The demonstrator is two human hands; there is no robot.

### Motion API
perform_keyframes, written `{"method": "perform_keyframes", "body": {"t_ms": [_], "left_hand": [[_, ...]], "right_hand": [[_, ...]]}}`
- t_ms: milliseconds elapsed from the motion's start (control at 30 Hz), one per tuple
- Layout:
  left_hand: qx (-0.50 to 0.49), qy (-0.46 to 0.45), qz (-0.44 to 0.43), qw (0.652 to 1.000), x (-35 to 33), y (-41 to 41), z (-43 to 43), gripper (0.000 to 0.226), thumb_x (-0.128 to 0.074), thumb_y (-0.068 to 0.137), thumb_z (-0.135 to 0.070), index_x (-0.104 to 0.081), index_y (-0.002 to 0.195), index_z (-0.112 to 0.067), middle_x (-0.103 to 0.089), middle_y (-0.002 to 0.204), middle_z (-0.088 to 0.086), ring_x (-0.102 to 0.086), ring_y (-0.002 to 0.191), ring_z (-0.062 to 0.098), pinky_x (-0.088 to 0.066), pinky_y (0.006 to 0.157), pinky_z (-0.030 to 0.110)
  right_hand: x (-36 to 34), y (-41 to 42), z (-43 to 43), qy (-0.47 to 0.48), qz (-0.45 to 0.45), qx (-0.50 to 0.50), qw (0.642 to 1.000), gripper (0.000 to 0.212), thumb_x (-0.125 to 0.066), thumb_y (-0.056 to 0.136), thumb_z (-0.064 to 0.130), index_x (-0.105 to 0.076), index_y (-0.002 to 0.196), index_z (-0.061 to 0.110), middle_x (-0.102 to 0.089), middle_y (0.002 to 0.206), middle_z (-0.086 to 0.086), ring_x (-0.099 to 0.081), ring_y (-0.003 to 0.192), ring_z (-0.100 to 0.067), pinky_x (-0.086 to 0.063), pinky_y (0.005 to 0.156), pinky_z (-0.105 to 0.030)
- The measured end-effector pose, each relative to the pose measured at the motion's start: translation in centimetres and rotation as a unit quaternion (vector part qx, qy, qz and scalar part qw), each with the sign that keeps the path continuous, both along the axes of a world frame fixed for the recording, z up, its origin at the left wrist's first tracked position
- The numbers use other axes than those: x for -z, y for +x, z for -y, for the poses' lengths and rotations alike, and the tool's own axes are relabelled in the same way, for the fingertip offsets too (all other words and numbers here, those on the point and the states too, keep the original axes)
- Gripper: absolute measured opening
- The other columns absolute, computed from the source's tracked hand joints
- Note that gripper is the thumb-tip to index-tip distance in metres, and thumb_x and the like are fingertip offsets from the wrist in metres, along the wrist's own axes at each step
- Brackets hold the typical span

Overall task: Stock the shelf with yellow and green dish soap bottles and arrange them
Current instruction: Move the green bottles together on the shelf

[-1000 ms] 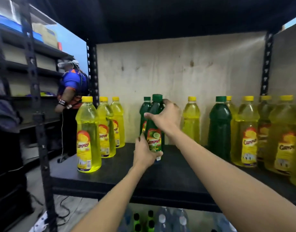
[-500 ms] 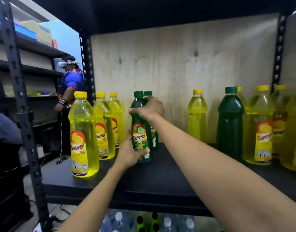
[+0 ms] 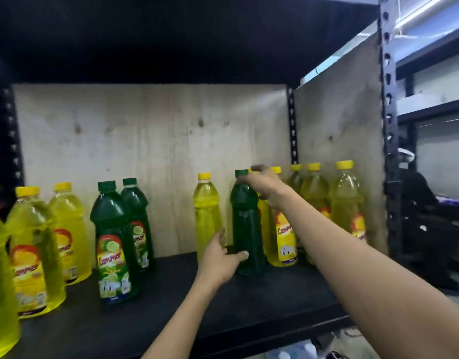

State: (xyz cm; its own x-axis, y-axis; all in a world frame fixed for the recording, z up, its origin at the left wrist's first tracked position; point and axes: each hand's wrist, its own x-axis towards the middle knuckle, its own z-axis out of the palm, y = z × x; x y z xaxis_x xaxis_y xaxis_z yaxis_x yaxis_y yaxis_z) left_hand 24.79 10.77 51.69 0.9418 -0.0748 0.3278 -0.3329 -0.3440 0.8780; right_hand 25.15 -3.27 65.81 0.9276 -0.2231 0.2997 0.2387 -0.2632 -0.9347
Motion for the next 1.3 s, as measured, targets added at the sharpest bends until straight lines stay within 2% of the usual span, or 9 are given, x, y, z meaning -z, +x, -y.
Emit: {"method": "perform_keyframes", "body": {"t_ms": [67, 233, 400, 600, 800, 900, 1033, 1200, 1300], "left_hand": [[-0.011, -0.001, 0.000, 1.000, 0.7, 0.9, 2.7, 0.086, -0.083, 0.077, -0.019, -0.033, 0.148, -0.019, -0.052, 0.145, 0.004, -0.054, 0.117, 0.011, -0.047, 0.099, 0.027], [-0.113, 0.042, 0.023, 0.992, 1.9, 1.6, 6.3, 0.105, -0.080, 0.073, -0.045, -0.017, 0.154, -0.022, -0.038, 0.147, 0.006, -0.042, 0.136, 0.028, -0.040, 0.108, 0.040], [-0.070, -0.007, 0.039, 0.997, 1.6, 1.9, 6.8, 0.080, -0.083, 0.073, -0.039, -0.036, 0.136, -0.024, -0.057, 0.132, -0.004, -0.055, 0.123, 0.019, -0.048, 0.101, 0.037], [0.096, 0.023, 0.003, 0.995, 0.7, 1.2, 3.6, 0.074, -0.086, 0.072, -0.035, -0.036, 0.126, -0.039, -0.053, 0.121, -0.014, -0.053, 0.110, 0.005, -0.045, 0.088, 0.020], [0.118, -0.020, 0.010, 0.993, 1.4, -0.4, 1.4, 0.083, -0.090, 0.066, -0.030, -0.038, 0.131, -0.038, -0.058, 0.124, -0.019, -0.054, 0.115, -0.003, -0.048, 0.088, 0.015], [0.113, -0.009, -0.007, 0.994, 0.6, -1.8, -2.0, 0.094, -0.092, 0.063, -0.034, -0.039, 0.141, -0.028, -0.061, 0.129, -0.012, -0.059, 0.120, 0.007, -0.051, 0.099, 0.028], [0.073, 0.040, 0.003, 0.997, -1.1, -4.7, -8.7, 0.090, -0.084, 0.073, -0.029, -0.031, 0.145, -0.034, -0.056, 0.129, -0.016, -0.055, 0.117, 0.002, -0.047, 0.084, 0.010], [0.019, 0.040, -0.013, 0.999, -1.4, -7.1, -17.4, 0.099, -0.080, 0.078, -0.017, -0.018, 0.155, -0.024, -0.044, 0.145, -0.005, -0.047, 0.124, 0.009, -0.044, 0.101, 0.028], [-0.022, 0.026, -0.019, 0.999, -0.8, -7.9, -21.3, 0.101, -0.081, 0.076, -0.016, -0.019, 0.155, -0.021, -0.045, 0.146, -0.001, -0.050, 0.119, 0.007, -0.048, 0.094, 0.024]], "right_hand": [[0.9, 0.1, 0.8, -0.042, -0.030, -0.056, 0.997, 0.059, -0.071, 0.084, 0.004, -0.050, 0.139, 0.011, -0.066, 0.113, -0.013, -0.063, 0.076, -0.015, -0.049, 0.047, -0.018], [2.5, 1.8, 1.5, -0.133, 0.023, 0.006, 0.991, 0.081, -0.092, 0.066, 0.021, -0.054, 0.138, 0.014, -0.069, 0.122, -0.009, -0.067, 0.109, -0.025, -0.057, 0.092, -0.043], [3.3, -0.2, 0.8, -0.216, 0.103, 0.074, 0.968, 0.094, -0.093, 0.050, 0.053, -0.050, 0.125, 0.018, -0.059, 0.121, -0.005, -0.057, 0.112, -0.023, -0.056, 0.092, -0.043], [2.6, -2.9, 4.2, -0.176, 0.046, -0.124, 0.975, 0.087, -0.092, 0.065, 0.032, -0.043, 0.137, 0.023, -0.059, 0.127, -0.006, -0.060, 0.106, -0.015, -0.054, 0.086, -0.028], [3.0, -5.5, 1.2, -0.283, 0.173, -0.019, 0.943, 0.084, -0.091, 0.059, 0.051, -0.064, 0.129, 0.014, -0.069, 0.125, -0.001, -0.064, 0.109, -0.013, -0.052, 0.084, -0.022], [3.3, -5.7, -1.0, -0.236, 0.178, 0.012, 0.955, 0.082, -0.090, 0.056, 0.056, -0.068, 0.123, 0.014, -0.072, 0.118, 0.000, -0.068, 0.107, -0.015, -0.057, 0.089, -0.028], [3.1, -5.2, -5.3, -0.130, 0.146, 0.003, 0.981, 0.083, -0.091, 0.051, 0.059, -0.070, 0.118, 0.016, -0.075, 0.108, 0.002, -0.070, 0.099, -0.011, -0.057, 0.081, -0.023], [3.4, -4.0, -14.6, -0.089, 0.114, -0.048, 0.988, 0.103, -0.093, 0.043, 0.061, -0.063, 0.127, 0.011, -0.071, 0.119, -0.002, -0.066, 0.112, -0.017, -0.054, 0.096, -0.032], [3.6, -4.1, -18.8, -0.098, 0.092, -0.087, 0.987, 0.081, -0.092, 0.051, 0.056, -0.064, 0.111, 0.010, -0.068, 0.109, 0.003, -0.063, 0.107, -0.014, -0.052, 0.090, -0.028]]}}
